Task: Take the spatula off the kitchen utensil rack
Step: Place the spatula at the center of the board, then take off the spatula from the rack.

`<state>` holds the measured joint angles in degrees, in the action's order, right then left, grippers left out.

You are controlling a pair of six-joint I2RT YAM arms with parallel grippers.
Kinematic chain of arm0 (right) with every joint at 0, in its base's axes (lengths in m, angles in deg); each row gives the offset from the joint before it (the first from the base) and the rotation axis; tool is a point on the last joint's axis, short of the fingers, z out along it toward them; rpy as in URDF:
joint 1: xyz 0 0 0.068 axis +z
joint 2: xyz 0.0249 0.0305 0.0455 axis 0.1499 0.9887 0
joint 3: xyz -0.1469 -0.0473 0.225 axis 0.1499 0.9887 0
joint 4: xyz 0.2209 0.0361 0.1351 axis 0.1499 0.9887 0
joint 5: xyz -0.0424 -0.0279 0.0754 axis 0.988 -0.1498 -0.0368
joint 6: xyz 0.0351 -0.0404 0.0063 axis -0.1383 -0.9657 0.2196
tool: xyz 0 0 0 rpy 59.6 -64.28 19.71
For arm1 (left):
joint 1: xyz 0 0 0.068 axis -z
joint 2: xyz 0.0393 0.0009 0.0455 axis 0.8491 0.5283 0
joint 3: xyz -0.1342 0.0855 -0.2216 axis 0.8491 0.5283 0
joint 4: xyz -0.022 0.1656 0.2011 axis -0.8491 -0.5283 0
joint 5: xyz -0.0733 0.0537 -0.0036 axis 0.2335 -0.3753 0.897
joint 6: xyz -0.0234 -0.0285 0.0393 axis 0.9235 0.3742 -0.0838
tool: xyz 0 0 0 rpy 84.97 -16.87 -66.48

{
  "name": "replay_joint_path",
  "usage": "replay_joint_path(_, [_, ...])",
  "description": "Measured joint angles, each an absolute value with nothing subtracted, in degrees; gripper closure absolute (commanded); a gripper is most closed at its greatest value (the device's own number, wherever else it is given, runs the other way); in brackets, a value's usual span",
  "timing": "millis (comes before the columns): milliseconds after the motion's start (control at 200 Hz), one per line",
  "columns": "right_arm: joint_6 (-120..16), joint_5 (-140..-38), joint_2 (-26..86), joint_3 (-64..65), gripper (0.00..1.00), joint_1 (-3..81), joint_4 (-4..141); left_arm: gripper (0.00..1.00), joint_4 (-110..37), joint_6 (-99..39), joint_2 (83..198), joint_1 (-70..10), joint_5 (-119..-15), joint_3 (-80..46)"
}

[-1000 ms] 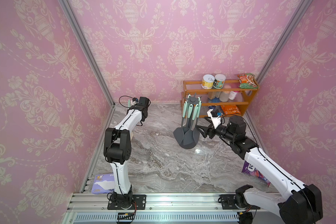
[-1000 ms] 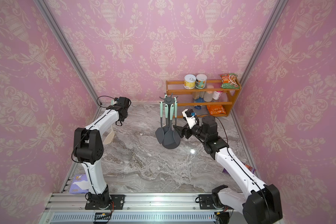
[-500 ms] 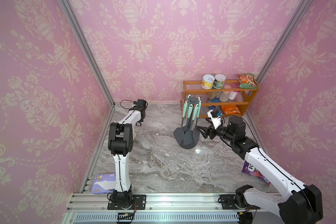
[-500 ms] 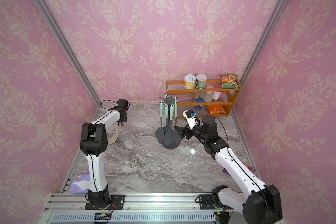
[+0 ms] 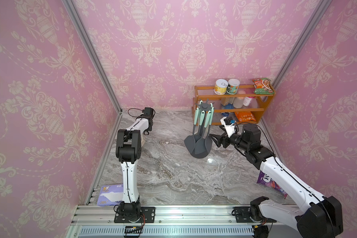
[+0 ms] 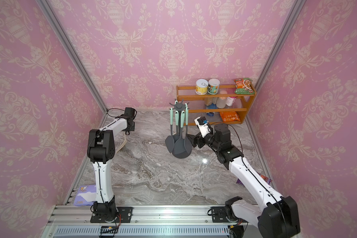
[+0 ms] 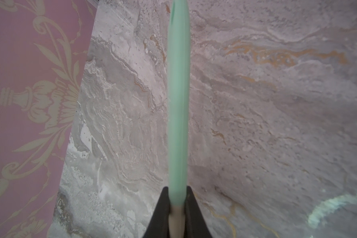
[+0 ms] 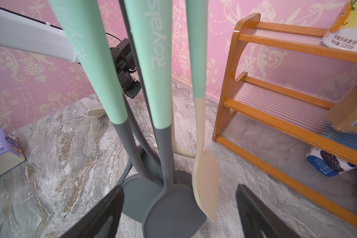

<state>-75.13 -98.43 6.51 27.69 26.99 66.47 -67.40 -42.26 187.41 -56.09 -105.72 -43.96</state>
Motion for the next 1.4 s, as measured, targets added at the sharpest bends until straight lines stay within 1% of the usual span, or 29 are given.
replay_joint_path(65, [-75.2,-98.4,6.5,27.7,0.12,27.0,66.7,0.82,-67.4,-42.3,187.4,-56.1,-105.0,-44.0])
replay_joint_path(115, [-75.3,-98.4,6.5,27.7,0.12,27.0,66.8,0.76,-67.4,-42.1,187.4,-56.1,-104.4,-44.0])
replay_joint_path(175, [-75.4,-98.4,6.5,27.7,0.12,27.0,66.9,0.7,-67.4,-41.9,187.4,-56.1,-103.5,-43.8])
replay_joint_path(235, [-75.5,-98.4,6.5,27.7,0.12,27.0,67.0,0.68,-67.3,-41.8,187.4,-56.1,-102.6,-43.6])
replay_joint_path(290, [-75.5,-98.4,6.5,27.7,0.12,27.0,67.1,0.64,-67.0,-41.7,187.4,-56.1,-101.7,-43.2])
replay_joint_path(390, [-75.6,-98.4,6.5,27.6,0.12,27.0,67.1,0.62,-65.6,-41.3,187.3,-56.1,-99.9,-41.6])
replay_joint_path(450, [-75.6,-98.4,6.5,27.6,0.12,27.0,67.3,0.58,-63.4,-40.8,185.9,-56.1,-98.7,-39.3])
replay_joint_path(515, [-75.6,-98.4,6.5,27.5,0.12,27.0,67.9,0.5,-60.7,-39.9,182.5,-56.1,-96.4,-34.2])
replay_joint_path(545, [-75.6,-98.4,6.5,27.5,0.12,27.0,68.1,0.48,-59.4,-39.6,180.2,-56.1,-95.2,-31.3])
replay_joint_path(645, [-75.6,-98.4,6.5,27.3,0.12,26.8,68.6,0.46,-54.9,-38.3,170.9,-56.1,-91.1,-22.1])
replay_joint_path(745, [-75.6,-98.6,6.5,26.9,0.12,26.6,68.8,0.44,-50.1,-37.2,161.2,-56.1,-85.7,-16.8])
replay_joint_path(775, [-75.6,-98.9,6.5,26.8,0.13,26.6,68.7,0.38,-47.8,-36.9,158.1,-56.1,-83.4,-15.4])
replay_joint_path(815, [-75.6,-99.3,6.5,26.8,0.13,26.6,68.7,0.36,-44.8,-36.2,154.4,-56.1,-80.7,-13.4])
replay_joint_path(910, [-75.6,-100.4,6.5,26.8,0.13,26.6,68.7,0.36,-36.8,-33.8,147.0,-56.1,-71.5,-8.3])
replay_joint_path(985, [-75.6,-100.7,6.6,26.8,0.13,26.6,68.5,0.36,-30.8,-31.8,144.5,-55.3,-64.7,-5.0])
replay_joint_path(1070, [-75.7,-101.1,7.2,26.2,0.13,26.6,68.4,0.36,-26.1,-30.4,144.5,-52.7,-58.8,-2.7])
replay_joint_path(1161, [-76.2,-101.5,8.8,24.3,0.13,26.6,68.3,0.37,-22.7,-29.6,145.5,-48.1,-54.0,-1.5])
replay_joint_path(1271, [-77.7,-101.5,11.7,20.8,0.14,26.6,68.6,0.39,-17.5,-29.0,147.4,-43.3,-49.7,-1.5])
replay_joint_path(1396, [-79.6,-101.5,14.2,17.1,0.14,26.6,68.8,0.39,-13.0,-28.6,148.7,-40.7,-47.2,-1.5])
